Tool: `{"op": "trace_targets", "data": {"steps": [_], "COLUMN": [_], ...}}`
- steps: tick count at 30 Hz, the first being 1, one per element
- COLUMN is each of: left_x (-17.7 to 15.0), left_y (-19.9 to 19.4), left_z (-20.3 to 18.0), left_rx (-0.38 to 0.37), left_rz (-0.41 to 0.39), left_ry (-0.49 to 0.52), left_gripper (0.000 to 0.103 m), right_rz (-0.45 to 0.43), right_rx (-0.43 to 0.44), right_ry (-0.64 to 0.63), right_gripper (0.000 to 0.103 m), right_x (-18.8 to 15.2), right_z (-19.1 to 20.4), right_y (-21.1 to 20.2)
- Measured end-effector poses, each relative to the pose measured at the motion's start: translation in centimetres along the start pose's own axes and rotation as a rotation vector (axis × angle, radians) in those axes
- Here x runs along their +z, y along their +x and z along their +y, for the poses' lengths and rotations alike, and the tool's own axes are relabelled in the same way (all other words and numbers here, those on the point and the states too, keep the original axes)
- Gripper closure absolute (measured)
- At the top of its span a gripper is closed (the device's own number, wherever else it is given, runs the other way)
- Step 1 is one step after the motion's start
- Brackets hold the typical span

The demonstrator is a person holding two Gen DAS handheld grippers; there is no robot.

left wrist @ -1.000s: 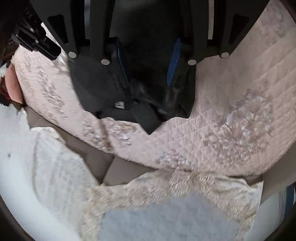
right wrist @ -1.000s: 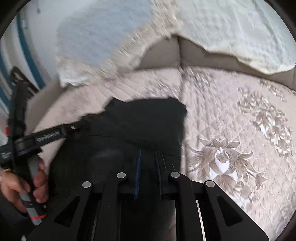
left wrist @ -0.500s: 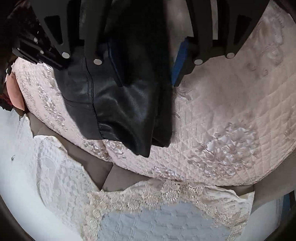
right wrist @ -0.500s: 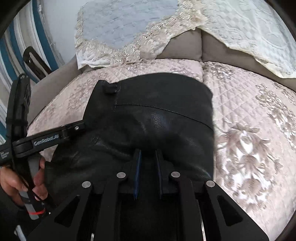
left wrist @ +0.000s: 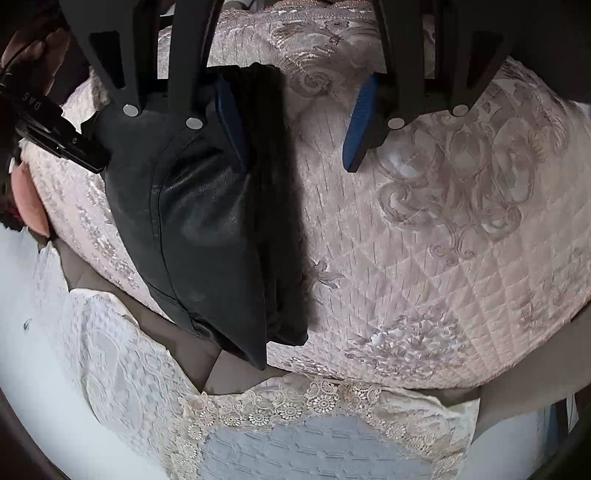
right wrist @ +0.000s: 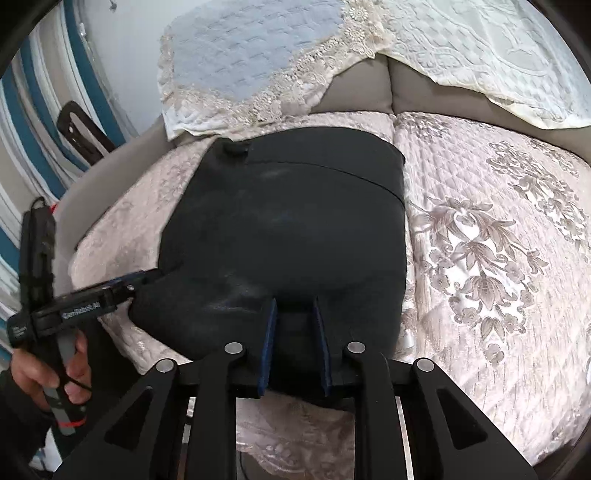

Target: Fold large clothes

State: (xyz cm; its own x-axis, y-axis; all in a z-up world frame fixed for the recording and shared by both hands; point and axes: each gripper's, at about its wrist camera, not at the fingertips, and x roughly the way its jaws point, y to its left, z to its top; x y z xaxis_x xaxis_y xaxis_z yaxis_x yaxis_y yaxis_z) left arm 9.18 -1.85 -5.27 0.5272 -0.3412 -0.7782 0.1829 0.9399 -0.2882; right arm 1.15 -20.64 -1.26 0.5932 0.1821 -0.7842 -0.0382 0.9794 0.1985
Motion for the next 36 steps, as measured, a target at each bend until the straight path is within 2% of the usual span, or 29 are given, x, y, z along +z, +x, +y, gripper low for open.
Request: {"op": "trace_targets", "data": {"steps": [2, 5, 8, 11, 14, 19, 28, 36], "left_x": [-0.2, -0.1, 0.7, 1.9, 3.7, 5.8, 5.5, 5.0], "left_y": [0.2, 0.2, -1.0, -2.9, -3.7, -1.1, 1.8, 3.3], "left_z": [-0.5, -0.4, -0.9, -1.6, -2.9, -4.2, -4.8, -4.0], "left_rx": [0.021, 0.021, 0.033, 0.005, -0.021, -0.001, 0.007, 0.01], "left_rz": [-0.006, 0.003, 0.009, -0.038, -0.081, -0.057, 0.001, 0.019], "left_ry": [0.033, 0.017, 0.021, 0.033, 0.051, 0.068, 0.084, 0.067], "left_gripper": [0.047, 0.046, 0.051, 0.051, 0.051, 0.051, 0.051, 0.037], "right_rz": [0.003, 0.008, 0.002, -0.044, -0.08, -0.087, -0.078, -0.009], "right_rx": [-0.01, -0.014, -0.027, -0.024, -0.014, -0.028, -0.021, -0.019], "right_ry": [0.002, 0.013, 0.0, -0.023, -0.006, 0.045, 0.073, 0.106], "right_gripper": [0.082, 0.082, 0.078, 0.067, 0.064, 0.06, 0.057, 0.054], "right_x": [0.1, 0.2, 0.7, 1.1, 1.8, 3.0, 4.4, 4.1], "right_z": [0.0, -0.1, 0.3, 0.5, -0.1, -1.8, -3.3, -4.5], "right_y": [0.4, 0.7, -0.4, -2.4, -3.4, -3.1, -1.6, 1.4]}}
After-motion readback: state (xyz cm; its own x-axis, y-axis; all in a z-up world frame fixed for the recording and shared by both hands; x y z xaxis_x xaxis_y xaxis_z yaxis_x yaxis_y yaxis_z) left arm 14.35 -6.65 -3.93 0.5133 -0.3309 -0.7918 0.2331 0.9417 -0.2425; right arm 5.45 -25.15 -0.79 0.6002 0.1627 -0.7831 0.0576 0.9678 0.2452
